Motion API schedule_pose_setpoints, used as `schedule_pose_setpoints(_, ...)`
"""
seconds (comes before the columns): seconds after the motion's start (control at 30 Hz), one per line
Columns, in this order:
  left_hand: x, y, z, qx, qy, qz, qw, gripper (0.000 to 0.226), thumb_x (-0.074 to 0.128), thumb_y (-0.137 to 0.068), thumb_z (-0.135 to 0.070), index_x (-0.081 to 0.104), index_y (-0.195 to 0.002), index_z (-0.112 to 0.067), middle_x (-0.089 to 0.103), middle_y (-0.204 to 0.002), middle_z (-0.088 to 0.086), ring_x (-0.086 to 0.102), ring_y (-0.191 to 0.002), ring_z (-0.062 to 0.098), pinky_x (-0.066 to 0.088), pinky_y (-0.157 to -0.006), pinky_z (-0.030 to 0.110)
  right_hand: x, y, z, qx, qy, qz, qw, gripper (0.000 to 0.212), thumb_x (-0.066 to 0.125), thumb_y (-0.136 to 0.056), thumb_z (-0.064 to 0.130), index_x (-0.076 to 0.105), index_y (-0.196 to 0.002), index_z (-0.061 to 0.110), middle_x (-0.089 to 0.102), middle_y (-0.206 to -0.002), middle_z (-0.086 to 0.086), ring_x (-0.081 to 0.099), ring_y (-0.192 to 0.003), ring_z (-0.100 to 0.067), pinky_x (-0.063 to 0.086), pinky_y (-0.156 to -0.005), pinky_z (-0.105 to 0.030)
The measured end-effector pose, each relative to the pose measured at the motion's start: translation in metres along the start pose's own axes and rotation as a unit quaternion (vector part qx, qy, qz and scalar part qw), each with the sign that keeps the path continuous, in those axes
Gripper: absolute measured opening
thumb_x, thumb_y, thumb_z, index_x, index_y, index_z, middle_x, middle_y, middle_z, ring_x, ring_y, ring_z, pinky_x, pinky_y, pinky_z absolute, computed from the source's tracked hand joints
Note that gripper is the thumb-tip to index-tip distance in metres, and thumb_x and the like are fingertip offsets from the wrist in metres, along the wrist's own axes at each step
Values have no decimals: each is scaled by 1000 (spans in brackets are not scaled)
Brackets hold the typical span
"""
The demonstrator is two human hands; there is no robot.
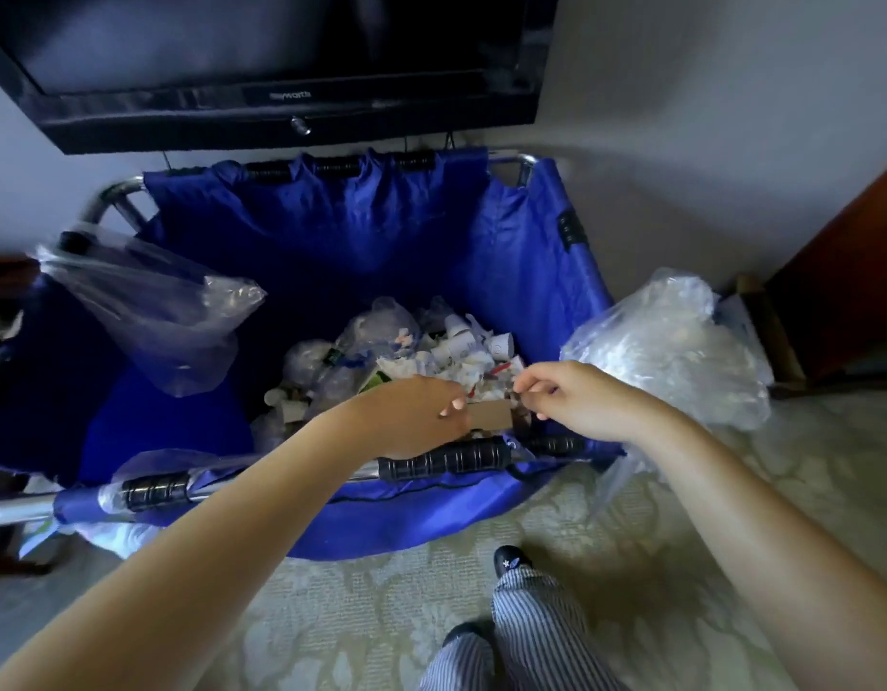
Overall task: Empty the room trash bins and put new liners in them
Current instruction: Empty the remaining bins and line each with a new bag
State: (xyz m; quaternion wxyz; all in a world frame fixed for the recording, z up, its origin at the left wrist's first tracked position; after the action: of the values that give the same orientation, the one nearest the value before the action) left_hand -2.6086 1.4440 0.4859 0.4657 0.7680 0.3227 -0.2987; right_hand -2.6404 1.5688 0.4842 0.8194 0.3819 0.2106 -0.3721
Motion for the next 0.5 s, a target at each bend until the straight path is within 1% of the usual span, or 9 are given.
schedule_pose_setpoints(0.07,4,3,-24,37,-27,13,999,30,38,-100,-35,54,-114,-15,60,-116,1,56,-105,21,44,-92,35,-7,26,-8,14,10,-28,999,20,51,-96,27,60,-113,21,62,-98,7,59,-91,-11,44,-80,-24)
schedule_pose_setpoints(0.13,13,-2,-49,75,-51,23,996,29,40,-98,-39,55,-110,-18,61,-111,-2,57,-101,20,45,-90,38,-14,56,-24,38,31,-62,997,20,52,-95,27,60,-113,22,61,-93,10,57,-86,-10,41,-75,-23)
schedule_pose_setpoints(0.2,22,-9,-74,109,-72,23,991,31,41,-96,-44,56,-108,-19,62,-108,0,58,-98,21,47,-88,43,-16,84,-46,63,65,-84,992,21,51,-95,28,60,-113,21,66,-98,6,58,-87,-12,43,-78,-26)
schedule_pose_setpoints(0.27,35,-16,-102,130,-92,37,987,34,42,-96,-42,56,-113,-16,62,-111,3,57,-101,23,46,-90,42,-12,112,-73,97,85,-81,988,23,49,-95,30,58,-114,20,66,-102,3,58,-88,-14,45,-80,-28)
schedule_pose_setpoints(0.3,44,-18,-117,142,-97,50,984,34,43,-96,-41,55,-115,-16,61,-112,3,57,-102,23,45,-92,41,-10,126,-87,112,88,-77,987,20,48,-96,30,58,-111,21,66,-99,2,57,-87,-15,45,-78,-29)
schedule_pose_setpoints(0.37,64,-23,-150,171,-92,86,977,30,44,-96,-41,56,-114,-19,62,-109,-2,57,-103,20,44,-94,39,-6,155,-111,137,76,-73,985,16,47,-96,30,57,-105,21,65,-97,0,58,-88,-18,45,-79,-32)
schedule_pose_setpoints(0.43,87,-30,-185,198,-90,124,968,27,44,-97,-39,58,-110,-20,63,-107,-4,58,-102,17,43,-96,36,-5,185,-141,171,47,-87,980,23,46,-97,31,57,-112,18,63,-108,-3,58,-98,-23,47,-88,-36)
schedule_pose_setpoints(0.47,99,-33,-203,210,-96,143,962,27,44,-97,-38,58,-109,-18,64,-108,-2,58,-103,17,43,-96,35,-5,200,-156,185,36,-97,977,26,45,-97,32,57,-113,15,62,-110,-4,58,-101,-25,47,-89,-39)
schedule_pose_setpoints(0.5,112,-36,-222,219,-104,160,957,28,43,-98,-37,58,-110,-17,63,-110,-2,58,-103,16,43,-96,34,-3,214,-173,192,27,-106,975,25,44,-97,30,57,-108,12,62,-108,-7,58,-100,-28,47,-88,-41)
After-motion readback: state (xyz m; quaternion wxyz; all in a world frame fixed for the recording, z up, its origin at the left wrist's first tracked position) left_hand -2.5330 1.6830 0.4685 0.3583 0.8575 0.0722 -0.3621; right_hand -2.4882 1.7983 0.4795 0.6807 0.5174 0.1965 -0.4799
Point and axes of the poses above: each hand's wrist, its own y-axis away from the middle knuckle, its own x-axis out of the palm, z = x × y, the point moved 10 cm from there along -y, towards the middle knuckle
